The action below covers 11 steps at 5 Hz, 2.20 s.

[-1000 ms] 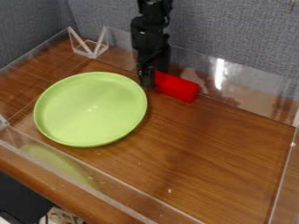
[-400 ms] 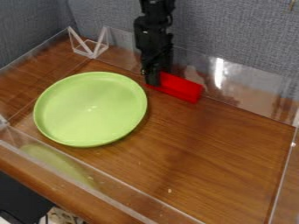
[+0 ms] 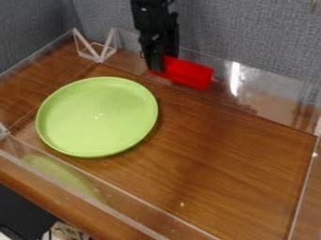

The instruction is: Put the red object on the green plate

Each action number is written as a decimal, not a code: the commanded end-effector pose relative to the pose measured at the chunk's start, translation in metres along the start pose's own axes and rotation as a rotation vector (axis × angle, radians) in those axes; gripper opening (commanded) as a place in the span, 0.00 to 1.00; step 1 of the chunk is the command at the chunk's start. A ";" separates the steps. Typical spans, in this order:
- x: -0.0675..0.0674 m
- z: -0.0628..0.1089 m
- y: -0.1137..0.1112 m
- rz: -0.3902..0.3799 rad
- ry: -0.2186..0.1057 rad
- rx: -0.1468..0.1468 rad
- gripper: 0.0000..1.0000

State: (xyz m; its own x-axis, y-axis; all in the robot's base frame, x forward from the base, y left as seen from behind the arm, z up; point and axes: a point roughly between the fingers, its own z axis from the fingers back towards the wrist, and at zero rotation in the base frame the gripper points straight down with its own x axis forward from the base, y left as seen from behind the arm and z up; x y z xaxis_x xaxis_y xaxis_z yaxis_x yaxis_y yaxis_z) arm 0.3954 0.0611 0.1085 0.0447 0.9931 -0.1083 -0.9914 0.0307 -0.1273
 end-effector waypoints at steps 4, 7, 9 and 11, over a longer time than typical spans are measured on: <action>-0.037 0.085 0.057 0.190 -0.088 -0.134 0.00; -0.030 0.071 0.118 0.210 -0.116 -0.058 0.00; -0.003 0.049 0.133 0.211 -0.116 -0.014 1.00; 0.023 0.016 0.149 0.221 -0.167 0.007 1.00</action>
State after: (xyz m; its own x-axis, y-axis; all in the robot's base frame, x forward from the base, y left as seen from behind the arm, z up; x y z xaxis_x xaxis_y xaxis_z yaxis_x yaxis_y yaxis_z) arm 0.2458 0.0859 0.0951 -0.1916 0.9812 0.0218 -0.9786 -0.1893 -0.0805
